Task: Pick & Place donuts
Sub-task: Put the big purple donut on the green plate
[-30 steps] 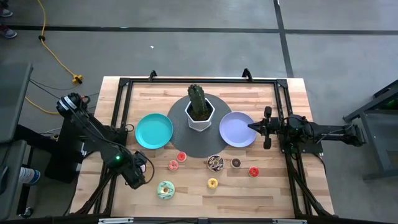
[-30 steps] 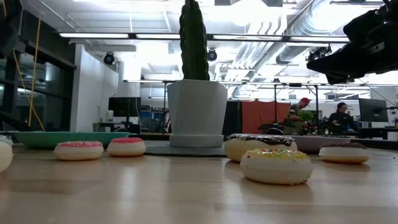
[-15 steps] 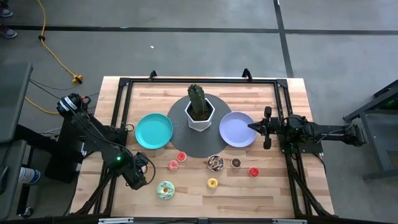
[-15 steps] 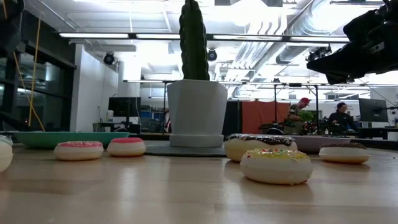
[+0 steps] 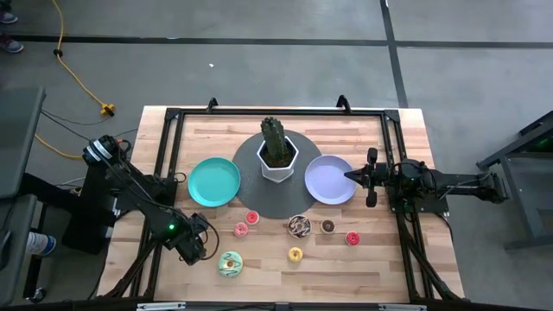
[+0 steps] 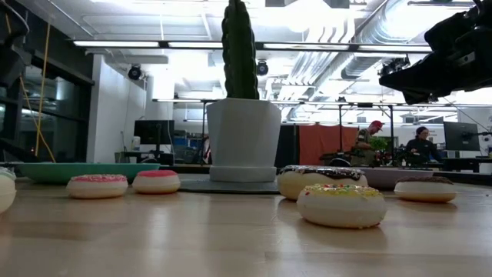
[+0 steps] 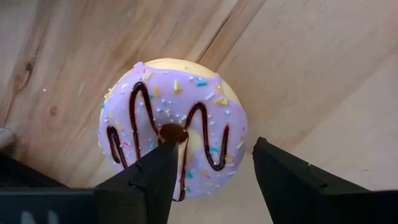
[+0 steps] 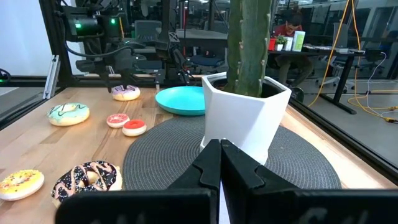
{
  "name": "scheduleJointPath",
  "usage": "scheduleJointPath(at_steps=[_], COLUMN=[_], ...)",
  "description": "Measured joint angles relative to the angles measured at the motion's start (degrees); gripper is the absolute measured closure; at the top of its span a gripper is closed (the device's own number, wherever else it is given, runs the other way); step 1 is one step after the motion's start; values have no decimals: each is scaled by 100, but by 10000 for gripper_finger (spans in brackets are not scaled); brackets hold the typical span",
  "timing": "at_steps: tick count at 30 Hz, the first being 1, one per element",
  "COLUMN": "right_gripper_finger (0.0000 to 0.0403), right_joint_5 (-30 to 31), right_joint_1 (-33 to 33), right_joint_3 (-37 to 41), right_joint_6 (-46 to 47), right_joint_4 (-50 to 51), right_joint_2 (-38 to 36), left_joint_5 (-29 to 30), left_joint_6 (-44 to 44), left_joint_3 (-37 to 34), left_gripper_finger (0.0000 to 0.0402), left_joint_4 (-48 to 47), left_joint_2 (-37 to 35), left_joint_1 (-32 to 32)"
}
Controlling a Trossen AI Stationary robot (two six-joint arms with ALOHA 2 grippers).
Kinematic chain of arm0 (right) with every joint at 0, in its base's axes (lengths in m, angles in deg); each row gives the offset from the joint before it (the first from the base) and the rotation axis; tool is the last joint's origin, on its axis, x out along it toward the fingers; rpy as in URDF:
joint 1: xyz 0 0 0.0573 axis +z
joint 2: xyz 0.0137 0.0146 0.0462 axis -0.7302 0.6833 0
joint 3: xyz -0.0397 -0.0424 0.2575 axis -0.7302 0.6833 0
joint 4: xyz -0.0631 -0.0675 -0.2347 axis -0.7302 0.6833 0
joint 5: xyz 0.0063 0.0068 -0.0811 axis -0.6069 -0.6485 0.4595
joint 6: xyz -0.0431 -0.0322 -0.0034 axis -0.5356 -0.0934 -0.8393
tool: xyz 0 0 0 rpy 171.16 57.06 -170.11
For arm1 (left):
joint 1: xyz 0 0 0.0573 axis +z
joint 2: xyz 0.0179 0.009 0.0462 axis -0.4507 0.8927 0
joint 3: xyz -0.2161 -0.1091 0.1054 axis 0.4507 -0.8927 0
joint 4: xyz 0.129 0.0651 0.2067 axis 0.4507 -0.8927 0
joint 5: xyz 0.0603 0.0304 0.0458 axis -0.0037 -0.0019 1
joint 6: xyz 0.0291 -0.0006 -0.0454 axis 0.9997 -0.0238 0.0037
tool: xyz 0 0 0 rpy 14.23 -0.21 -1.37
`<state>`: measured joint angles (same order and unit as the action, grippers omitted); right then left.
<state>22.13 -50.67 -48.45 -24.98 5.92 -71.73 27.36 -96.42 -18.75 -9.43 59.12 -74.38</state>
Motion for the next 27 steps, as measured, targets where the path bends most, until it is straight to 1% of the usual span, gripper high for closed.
scheduleJointPath(at_steps=[15, 22, 27], right_gripper_finger=[402, 402, 402], right_joint_5=[0, 0, 0], right_joint_1=[2, 0, 1], right_joint_3=[0, 0, 0], right_joint_6=[0, 0, 0], right_joint_4=[0, 0, 0], right_joint_2=[0, 0, 0], left_joint_5=[165, 159, 50], left_joint_6=[131, 256, 317], left_joint_3=[0, 0, 2], left_gripper_finger=[201, 201, 201], left_joint_4=[64, 65, 113], left_joint_2=[0, 0, 84], left_joint_1=[-2, -2, -2])
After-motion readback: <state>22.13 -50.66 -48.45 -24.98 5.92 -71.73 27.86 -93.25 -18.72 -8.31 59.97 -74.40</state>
